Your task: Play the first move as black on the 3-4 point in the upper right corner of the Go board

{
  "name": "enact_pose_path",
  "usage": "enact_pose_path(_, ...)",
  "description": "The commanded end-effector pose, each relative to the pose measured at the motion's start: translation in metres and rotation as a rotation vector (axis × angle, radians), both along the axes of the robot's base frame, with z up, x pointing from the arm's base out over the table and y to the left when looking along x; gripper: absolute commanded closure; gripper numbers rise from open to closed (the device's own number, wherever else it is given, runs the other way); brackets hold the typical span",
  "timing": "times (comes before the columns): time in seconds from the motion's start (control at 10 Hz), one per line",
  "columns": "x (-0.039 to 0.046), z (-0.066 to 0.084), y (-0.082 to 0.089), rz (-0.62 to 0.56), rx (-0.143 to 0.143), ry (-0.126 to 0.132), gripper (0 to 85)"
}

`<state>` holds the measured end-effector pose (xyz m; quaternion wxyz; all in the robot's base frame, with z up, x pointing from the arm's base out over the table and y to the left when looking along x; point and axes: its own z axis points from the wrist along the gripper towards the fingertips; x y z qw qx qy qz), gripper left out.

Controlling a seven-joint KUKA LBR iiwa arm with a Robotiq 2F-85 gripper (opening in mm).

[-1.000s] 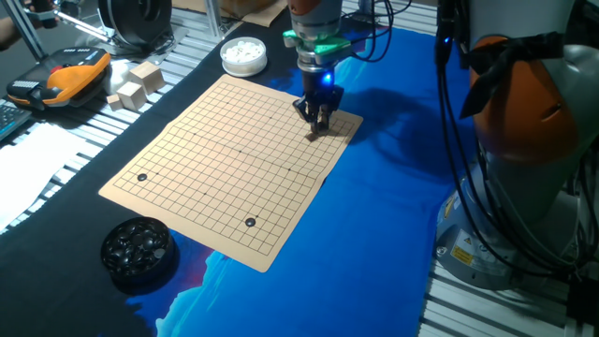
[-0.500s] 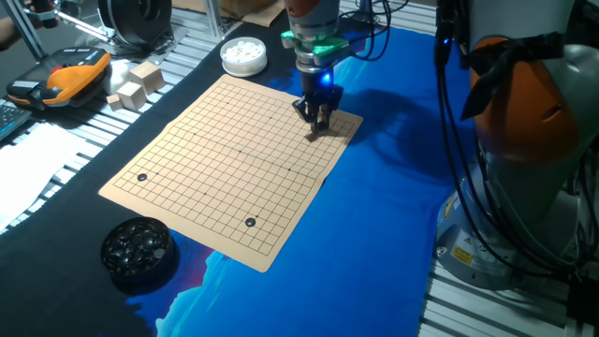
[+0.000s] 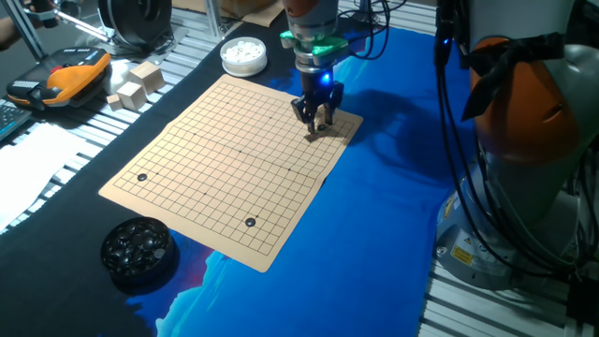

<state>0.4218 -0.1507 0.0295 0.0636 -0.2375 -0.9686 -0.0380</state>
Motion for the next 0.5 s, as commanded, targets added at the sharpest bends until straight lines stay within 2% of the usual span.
enact_pose_path(0.0,0.0012,0.002,0.000,-0.002,0.004,0.001,34.0)
enact_pose_path(0.1,0.0028,0.005,0.000,-0.007,0.014,0.001,51.0)
enact_pose_path(0.3,0.0080,0.013,0.000,0.009,0.020,-0.004,51.0)
enact_pose_path(0.4,0.0103,0.017,0.000,0.018,0.021,-0.008,68.0)
